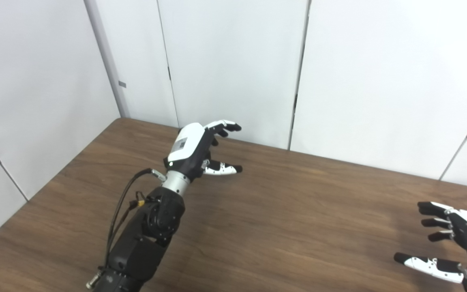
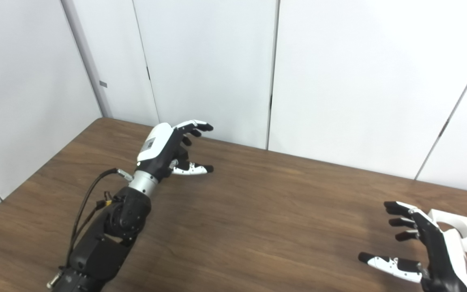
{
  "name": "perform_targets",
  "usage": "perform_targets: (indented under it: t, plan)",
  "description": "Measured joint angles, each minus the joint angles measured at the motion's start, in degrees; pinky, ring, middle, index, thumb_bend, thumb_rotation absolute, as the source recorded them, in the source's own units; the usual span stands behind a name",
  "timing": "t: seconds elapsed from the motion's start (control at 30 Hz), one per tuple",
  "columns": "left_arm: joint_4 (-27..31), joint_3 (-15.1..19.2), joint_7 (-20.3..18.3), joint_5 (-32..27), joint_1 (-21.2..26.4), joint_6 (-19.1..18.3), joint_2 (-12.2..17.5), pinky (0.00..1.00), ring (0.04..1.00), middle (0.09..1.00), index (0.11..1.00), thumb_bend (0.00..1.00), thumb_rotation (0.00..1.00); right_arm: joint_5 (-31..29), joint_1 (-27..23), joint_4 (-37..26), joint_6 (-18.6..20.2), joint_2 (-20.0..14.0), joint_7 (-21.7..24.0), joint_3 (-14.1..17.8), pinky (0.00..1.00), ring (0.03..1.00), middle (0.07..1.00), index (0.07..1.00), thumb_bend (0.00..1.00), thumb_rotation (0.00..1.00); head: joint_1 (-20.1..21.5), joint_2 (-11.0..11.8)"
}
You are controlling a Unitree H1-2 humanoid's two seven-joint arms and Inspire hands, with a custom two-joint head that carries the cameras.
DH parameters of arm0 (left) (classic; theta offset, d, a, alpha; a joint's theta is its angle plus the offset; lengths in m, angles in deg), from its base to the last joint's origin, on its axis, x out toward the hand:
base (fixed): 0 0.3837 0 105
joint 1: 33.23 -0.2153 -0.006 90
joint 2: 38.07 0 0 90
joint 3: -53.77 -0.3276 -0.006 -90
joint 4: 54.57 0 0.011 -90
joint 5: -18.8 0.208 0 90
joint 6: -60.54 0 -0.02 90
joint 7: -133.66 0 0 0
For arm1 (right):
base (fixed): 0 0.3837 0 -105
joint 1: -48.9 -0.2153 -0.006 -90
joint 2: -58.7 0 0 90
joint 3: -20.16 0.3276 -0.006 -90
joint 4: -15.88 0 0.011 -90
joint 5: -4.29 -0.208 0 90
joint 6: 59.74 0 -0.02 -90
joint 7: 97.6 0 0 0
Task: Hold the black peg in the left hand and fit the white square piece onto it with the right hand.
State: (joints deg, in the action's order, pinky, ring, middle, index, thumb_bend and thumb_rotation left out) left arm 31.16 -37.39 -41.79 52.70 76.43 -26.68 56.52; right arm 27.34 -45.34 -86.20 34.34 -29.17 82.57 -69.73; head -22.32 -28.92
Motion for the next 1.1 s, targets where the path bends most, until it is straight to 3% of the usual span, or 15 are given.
perform_targets:
  t: [0.2,0.3,0.5,0.67,0.83,1.1]
  plan:
    - [-0.9,-0.1,2.8,6.3,1.1,-0.8,2.4,0.67,0.807,0.826,0.751,0.87,0.15,0.0,0.0,-0.3,0.2,0.0,0.1,0.0,0.54,0.678,0.736,0.720,0.65,0.00,0.2,0.1]
    - [-1.0,0.0,3.2,8.5,2.1,-3.1,3.6,0.71,0.850,0.849,0.770,0.87,0.19,0.0,0.0,-0.3,0.2,0.0,0.1,0.1,0.54,0.674,0.733,0.718,0.65,0.00,0.2,0.1]
    - [-1.6,0.1,3.5,10.4,4.1,-7.3,4.4,0.69,0.891,0.876,0.790,0.91,0.25,0.0,0.2,-1.1,0.5,0.0,0.2,0.2,0.53,0.674,0.734,0.717,0.65,0.00,0.2,0.0]
    - [-4.0,-1.4,4.4,13.5,4.3,-8.8,6.5,0.70,0.904,0.899,0.820,0.94,0.29,-0.1,0.2,-1.6,0.9,0.0,0.4,0.3,0.53,0.671,0.730,0.713,0.65,0.00,-0.1,-0.3]
    - [-6.5,-1.8,4.9,16.1,4.4,-12.2,7.3,0.81,0.981,0.974,0.876,0.99,0.41,-0.1,0.2,-1.6,0.9,0.0,0.5,0.3,0.53,0.671,0.733,0.716,0.65,0.00,-0.1,-0.4]
    - [-10.0,-3.4,3.3,17.8,5.2,-19.2,8.1,0.92,1.000,1.000,0.896,1.00,0.63,-0.1,0.3,-1.6,1.0,0.0,0.5,0.3,0.53,0.671,0.733,0.717,0.65,0.00,-0.3,-0.6]
